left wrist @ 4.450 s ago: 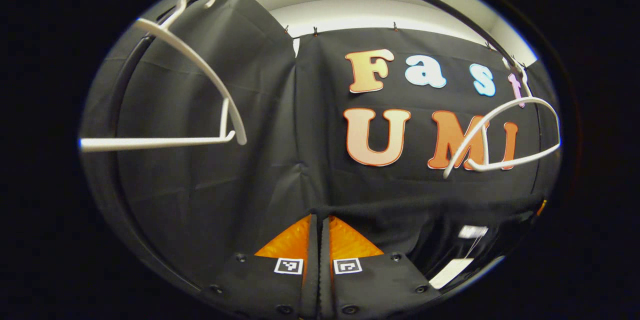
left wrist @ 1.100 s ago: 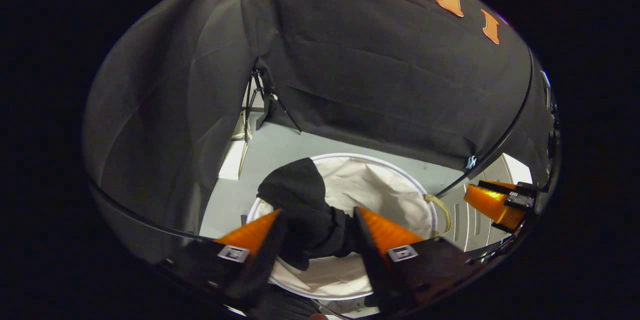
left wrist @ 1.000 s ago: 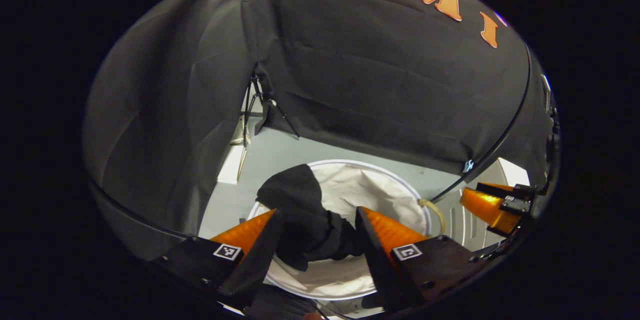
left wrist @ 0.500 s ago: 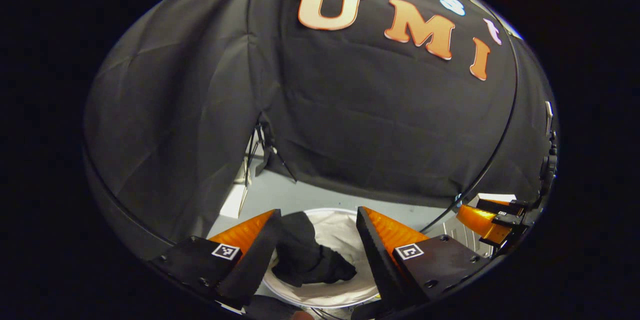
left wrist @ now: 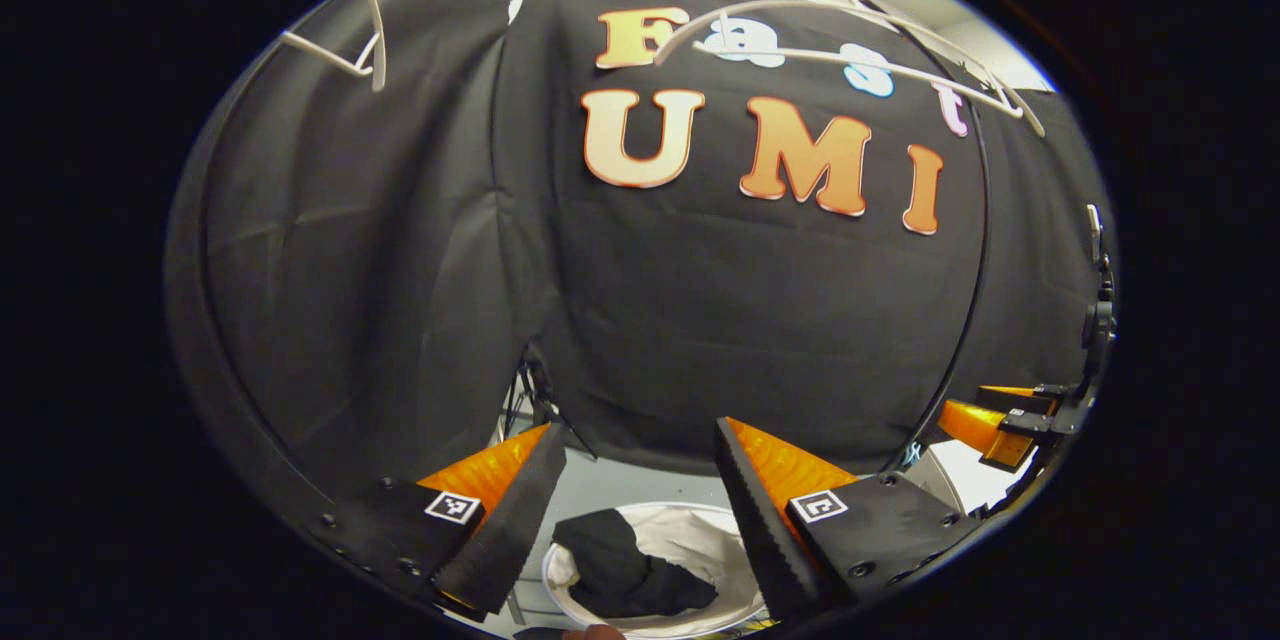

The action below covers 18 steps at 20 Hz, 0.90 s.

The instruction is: Grasp the clothes on the hanger with both hands and then place them into the laundry hamper below.

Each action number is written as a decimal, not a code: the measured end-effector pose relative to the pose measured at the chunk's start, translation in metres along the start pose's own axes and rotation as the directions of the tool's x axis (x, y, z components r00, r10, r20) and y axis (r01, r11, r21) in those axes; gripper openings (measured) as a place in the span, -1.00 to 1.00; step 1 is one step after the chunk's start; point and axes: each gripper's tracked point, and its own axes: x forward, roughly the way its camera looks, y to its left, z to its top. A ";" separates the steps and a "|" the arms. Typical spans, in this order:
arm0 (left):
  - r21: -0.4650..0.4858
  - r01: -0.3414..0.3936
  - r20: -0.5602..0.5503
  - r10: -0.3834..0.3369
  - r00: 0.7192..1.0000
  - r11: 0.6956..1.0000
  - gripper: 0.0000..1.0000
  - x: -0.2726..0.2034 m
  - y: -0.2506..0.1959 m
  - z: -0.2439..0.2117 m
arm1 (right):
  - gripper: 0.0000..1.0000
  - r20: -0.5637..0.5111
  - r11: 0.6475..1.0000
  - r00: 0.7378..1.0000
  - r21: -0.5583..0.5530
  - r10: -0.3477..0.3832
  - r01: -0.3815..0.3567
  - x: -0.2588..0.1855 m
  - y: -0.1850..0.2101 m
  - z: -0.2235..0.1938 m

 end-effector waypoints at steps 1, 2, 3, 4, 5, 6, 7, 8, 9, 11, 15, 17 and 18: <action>0.014 -0.006 0.025 0.006 1.000 1.000 0.94 -0.010 0.004 0.013 | 0.84 0.030 1.000 1.000 -0.011 0.004 -0.003 -0.010 0.000 0.011; 0.030 -0.015 0.047 0.013 0.999 0.999 0.94 -0.018 0.007 0.026 | 0.85 0.061 1.000 0.998 -0.020 -0.002 0.003 -0.020 -0.003 0.026; 0.034 -0.018 0.067 0.016 0.998 0.999 0.93 -0.022 0.007 0.037 | 0.85 0.089 1.000 0.996 -0.023 -0.007 0.009 -0.027 -0.007 0.040; 0.029 -0.018 0.084 0.015 0.996 0.999 0.93 -0.027 0.007 0.046 | 0.85 0.111 1.000 0.994 -0.022 -0.009 0.012 -0.033 -0.007 0.052; 0.022 -0.017 0.101 0.015 0.995 1.000 1.00 -0.029 0.008 0.056 | 0.84 0.129 1.000 0.992 -0.018 -0.011 0.014 -0.039 -0.009 0.063; 0.019 -0.019 0.123 0.016 0.992 1.000 1.00 -0.033 0.009 0.067 | 0.84 0.147 1.000 0.989 -0.013 -0.015 0.017 -0.047 -0.010 0.073; 0.020 -0.021 0.147 0.018 0.989 1.000 1.00 -0.038 0.012 0.078 | 0.84 0.164 1.000 0.986 -0.010 -0.014 0.016 -0.053 -0.011 0.083; 0.022 -0.024 0.169 0.020 0.985 0.999 0.94 -0.040 0.013 0.086 | 0.92 0.179 1.000 0.984 -0.009 -0.016 0.018 -0.058 -0.013 0.092; 0.024 -0.032 0.185 0.027 0.982 0.999 0.92 -0.043 0.013 0.097 | 0.84 0.194 1.000 0.981 -0.010 -0.018 0.021 -0.064 -0.015 0.101; 0.025 -0.043 0.217 0.036 0.975 0.999 0.89 -0.052 0.017 0.117 | 0.84 0.218 1.000 0.976 -0.009 -0.008 0.010 -0.078 -0.016 0.119; 0.026 -0.042 0.270 0.034 0.962 0.999 0.89 -0.061 0.019 0.146 | 1.00 0.271 1.000 0.962 -0.020 -0.017 0.023 -0.097 -0.025 0.150; 0.040 -0.059 0.287 0.045 0.957 0.997 0.87 -0.063 0.022 0.153 | 1.00 0.291 0.999 0.956 -0.024 -0.024 0.032 -0.102 -0.031 0.162; 0.047 -0.061 0.297 0.045 0.954 0.997 0.87 -0.067 0.022 0.157 | 1.00 0.301 0.999 0.953 -0.024 -0.024 0.033 -0.106 -0.034 0.167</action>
